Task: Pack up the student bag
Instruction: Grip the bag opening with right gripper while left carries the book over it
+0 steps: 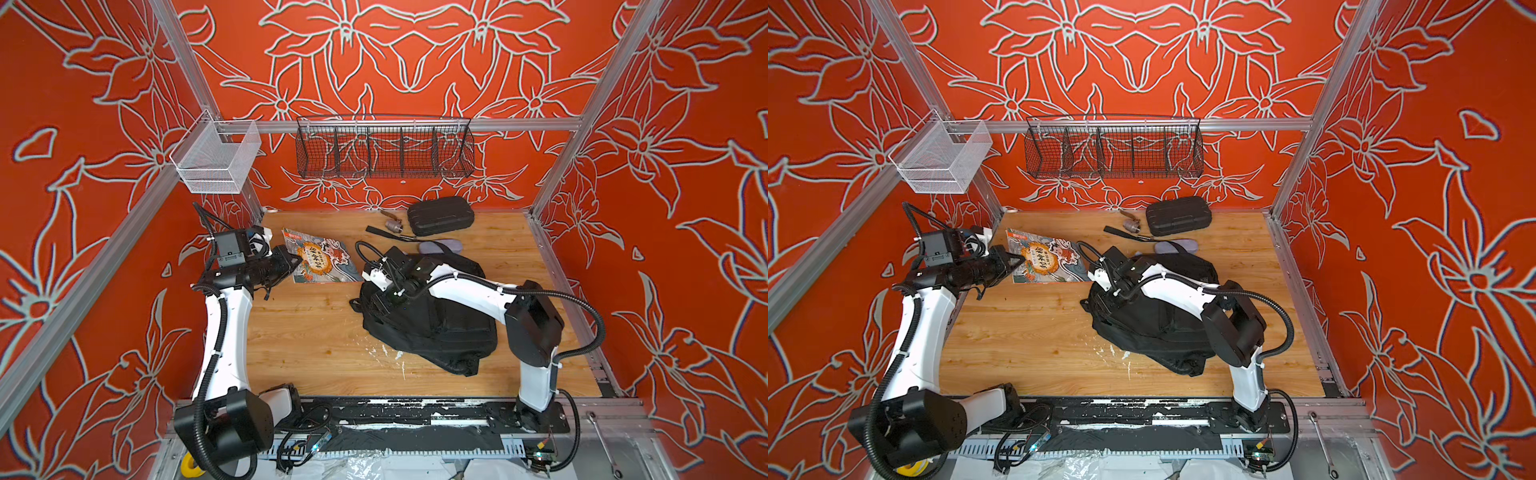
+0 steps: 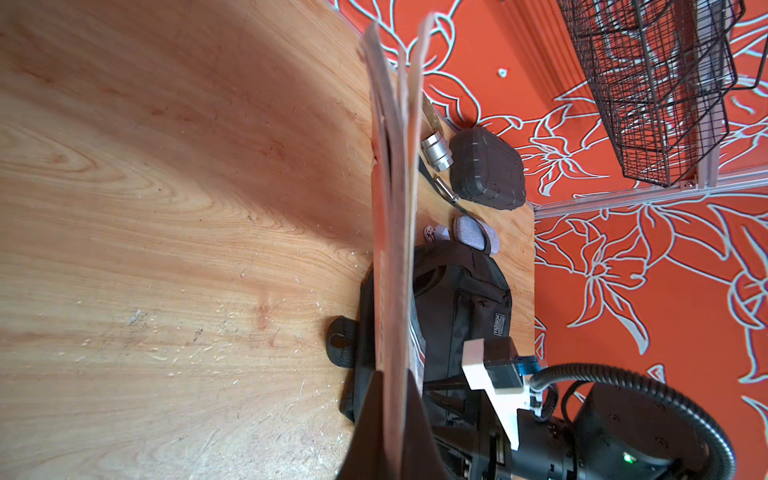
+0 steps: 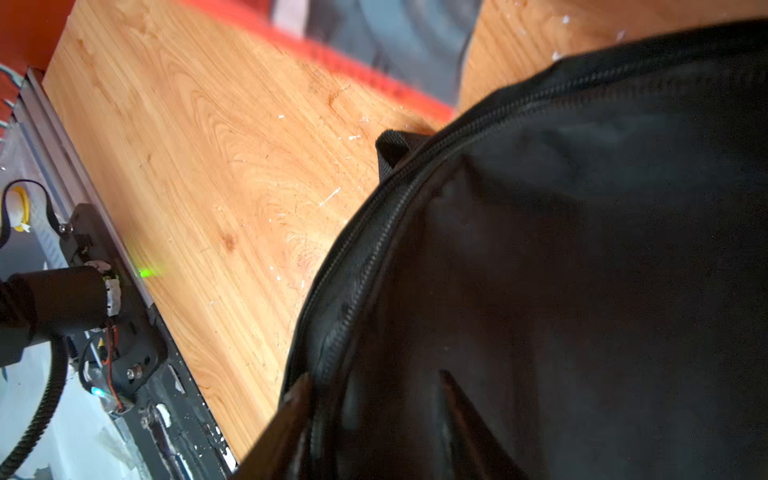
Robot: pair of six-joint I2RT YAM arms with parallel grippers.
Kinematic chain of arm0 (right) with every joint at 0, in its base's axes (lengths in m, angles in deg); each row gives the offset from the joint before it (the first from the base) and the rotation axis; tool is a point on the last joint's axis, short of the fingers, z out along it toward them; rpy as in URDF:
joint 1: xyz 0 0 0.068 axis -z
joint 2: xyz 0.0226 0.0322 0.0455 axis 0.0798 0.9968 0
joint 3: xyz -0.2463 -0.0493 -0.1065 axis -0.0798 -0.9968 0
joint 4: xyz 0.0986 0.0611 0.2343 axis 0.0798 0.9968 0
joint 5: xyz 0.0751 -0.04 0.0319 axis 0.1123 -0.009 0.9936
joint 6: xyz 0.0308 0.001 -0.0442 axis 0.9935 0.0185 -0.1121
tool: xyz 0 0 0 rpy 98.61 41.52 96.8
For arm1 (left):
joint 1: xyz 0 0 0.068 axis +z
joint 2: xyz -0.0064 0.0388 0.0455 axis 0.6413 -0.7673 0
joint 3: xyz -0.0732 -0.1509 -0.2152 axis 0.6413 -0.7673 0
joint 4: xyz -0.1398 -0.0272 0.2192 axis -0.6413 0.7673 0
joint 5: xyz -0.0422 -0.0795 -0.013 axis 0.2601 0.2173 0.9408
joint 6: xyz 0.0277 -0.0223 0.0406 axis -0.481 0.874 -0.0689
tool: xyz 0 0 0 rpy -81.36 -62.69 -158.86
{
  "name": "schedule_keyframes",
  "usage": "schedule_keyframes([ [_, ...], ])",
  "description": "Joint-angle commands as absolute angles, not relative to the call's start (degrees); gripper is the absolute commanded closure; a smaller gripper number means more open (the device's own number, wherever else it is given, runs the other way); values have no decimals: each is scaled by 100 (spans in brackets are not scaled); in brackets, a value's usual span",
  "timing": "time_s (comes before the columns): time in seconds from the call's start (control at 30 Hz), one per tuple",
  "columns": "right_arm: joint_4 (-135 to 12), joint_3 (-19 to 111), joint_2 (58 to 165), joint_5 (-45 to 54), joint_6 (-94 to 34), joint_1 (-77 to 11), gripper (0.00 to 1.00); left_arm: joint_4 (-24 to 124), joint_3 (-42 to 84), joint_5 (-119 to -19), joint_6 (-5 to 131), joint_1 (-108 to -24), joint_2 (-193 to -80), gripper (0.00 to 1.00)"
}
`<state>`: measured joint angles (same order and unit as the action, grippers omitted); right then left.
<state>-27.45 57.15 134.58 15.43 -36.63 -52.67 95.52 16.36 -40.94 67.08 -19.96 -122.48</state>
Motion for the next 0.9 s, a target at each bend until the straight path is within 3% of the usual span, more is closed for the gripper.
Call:
schedule_keyframes([
  [0.0, -2802, 5991, 13669, 1707, -3801, -5269, 66, 9536, 1614, -3942, 6655, -1980, -12114, 100],
  [0.2, -2613, 6039, 13405, 1502, -3852, -5269, 100, 9583, 1627, -3816, 6601, -1980, -12153, 100],
  [0.4, -3111, 5081, 12119, 289, -3007, -5132, 100, 10071, 1828, -3819, 6312, -1980, -11989, 100],
  [0.63, -4623, 3601, 10843, -73, -1657, -4918, 100, 9437, 1286, -2794, 6913, -2002, -11684, 100],
  [0.87, -4987, 3577, 10481, -352, -1685, -4918, 100, 9497, 1086, -2590, 6739, -2625, -11784, 100],
])
